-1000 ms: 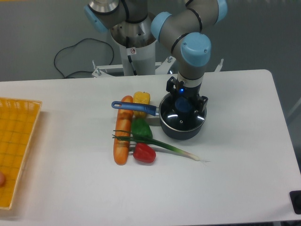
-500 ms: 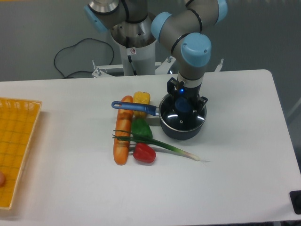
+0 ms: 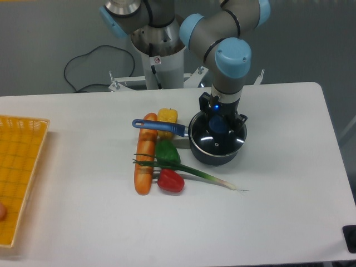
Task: Open the lid
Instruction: 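Lift the lid by the knob and pull it off the pot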
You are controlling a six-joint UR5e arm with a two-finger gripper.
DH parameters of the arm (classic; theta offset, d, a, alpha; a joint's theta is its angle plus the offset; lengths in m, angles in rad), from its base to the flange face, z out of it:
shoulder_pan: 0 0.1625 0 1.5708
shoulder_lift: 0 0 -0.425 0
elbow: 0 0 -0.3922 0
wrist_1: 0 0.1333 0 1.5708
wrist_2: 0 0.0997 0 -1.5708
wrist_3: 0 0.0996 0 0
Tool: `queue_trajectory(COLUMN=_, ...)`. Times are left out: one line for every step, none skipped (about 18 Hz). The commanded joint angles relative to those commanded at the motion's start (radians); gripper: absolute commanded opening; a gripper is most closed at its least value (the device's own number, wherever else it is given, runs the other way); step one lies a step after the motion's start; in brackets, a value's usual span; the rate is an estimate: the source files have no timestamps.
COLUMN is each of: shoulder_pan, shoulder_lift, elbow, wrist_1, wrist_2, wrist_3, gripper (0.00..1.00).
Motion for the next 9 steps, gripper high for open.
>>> queue_trajectory(shoulder_pan=0.002, shoulder_lift=0.0, elbow=0.006, wrist_1=0.0, wrist_2=0.0, wrist_3=0.003, gripper=0.63)
queue_trajectory(shoulder_pan=0.005, shoulder_lift=0.0, elbow=0.014, wrist_1=-0.003, wrist_2=0.0, wrist_3=0.005, gripper=0.63)
queue_trajectory(shoulder_pan=0.008, shoulder_lift=0.0, elbow=0.026, wrist_1=-0.011, wrist_2=0.0, wrist_3=0.005, gripper=0.63)
queue_trajectory(shoulder_pan=0.009, shoulder_lift=0.0, elbow=0.035, wrist_1=-0.015, wrist_2=0.0, wrist_3=0.005, gripper=0.63)
queue_trajectory(shoulder_pan=0.011, shoulder_lift=0.0, elbow=0.047, wrist_1=-0.029, wrist_2=0.0, wrist_3=0.005, gripper=0.63)
queue_trajectory(shoulder_pan=0.014, shoulder_lift=0.0, elbow=0.063, wrist_1=-0.052, wrist_2=0.0, wrist_3=0.006, gripper=0.63)
queue_trajectory(shoulder_pan=0.017, shoulder_lift=0.0, elbow=0.08, wrist_1=-0.075, wrist_2=0.0, wrist_3=0.006, gripper=0.63)
queue_trajectory(shoulder_pan=0.018, shoulder_lift=0.0, elbow=0.098, wrist_1=-0.095, wrist_2=0.0, wrist_3=0.006, gripper=0.63)
queue_trajectory(shoulder_pan=0.018, shoulder_lift=0.0, elbow=0.109, wrist_1=-0.11, wrist_2=0.0, wrist_3=0.006, gripper=0.63)
